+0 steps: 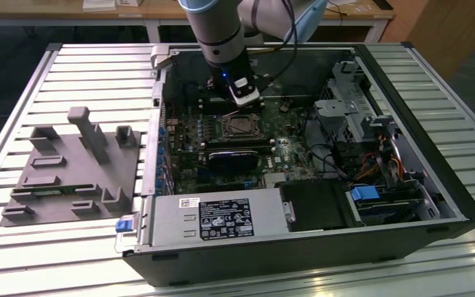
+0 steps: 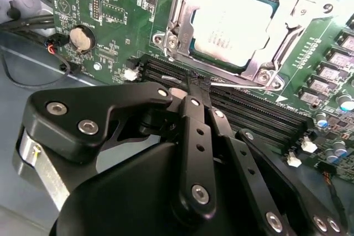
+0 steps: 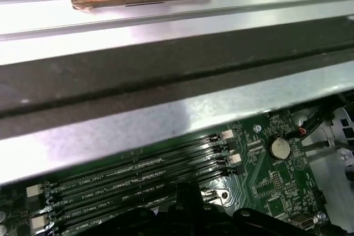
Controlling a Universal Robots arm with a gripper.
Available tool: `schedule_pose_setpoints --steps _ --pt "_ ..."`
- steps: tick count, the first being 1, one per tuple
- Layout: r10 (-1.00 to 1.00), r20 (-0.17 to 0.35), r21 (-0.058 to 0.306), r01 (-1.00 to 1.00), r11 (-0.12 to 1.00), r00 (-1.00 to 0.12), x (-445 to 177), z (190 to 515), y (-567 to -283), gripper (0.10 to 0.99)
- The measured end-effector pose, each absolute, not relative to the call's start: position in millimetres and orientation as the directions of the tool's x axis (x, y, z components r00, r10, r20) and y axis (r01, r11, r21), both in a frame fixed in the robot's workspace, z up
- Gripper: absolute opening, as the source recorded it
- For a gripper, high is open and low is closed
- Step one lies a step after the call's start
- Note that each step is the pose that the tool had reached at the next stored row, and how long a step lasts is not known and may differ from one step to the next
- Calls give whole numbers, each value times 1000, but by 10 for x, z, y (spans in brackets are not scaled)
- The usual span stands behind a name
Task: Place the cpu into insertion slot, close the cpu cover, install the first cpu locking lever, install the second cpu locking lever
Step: 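Install the first cpu locking lever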
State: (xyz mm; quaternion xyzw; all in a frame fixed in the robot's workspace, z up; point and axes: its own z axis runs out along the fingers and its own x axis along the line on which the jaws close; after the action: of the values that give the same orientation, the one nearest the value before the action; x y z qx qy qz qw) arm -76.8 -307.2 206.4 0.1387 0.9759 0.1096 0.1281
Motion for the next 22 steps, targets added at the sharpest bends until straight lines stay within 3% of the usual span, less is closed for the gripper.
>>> schedule_pose_setpoints --steps 22 --pt "377 -227 244 322 914 -898 -792 2026 -3001 102"
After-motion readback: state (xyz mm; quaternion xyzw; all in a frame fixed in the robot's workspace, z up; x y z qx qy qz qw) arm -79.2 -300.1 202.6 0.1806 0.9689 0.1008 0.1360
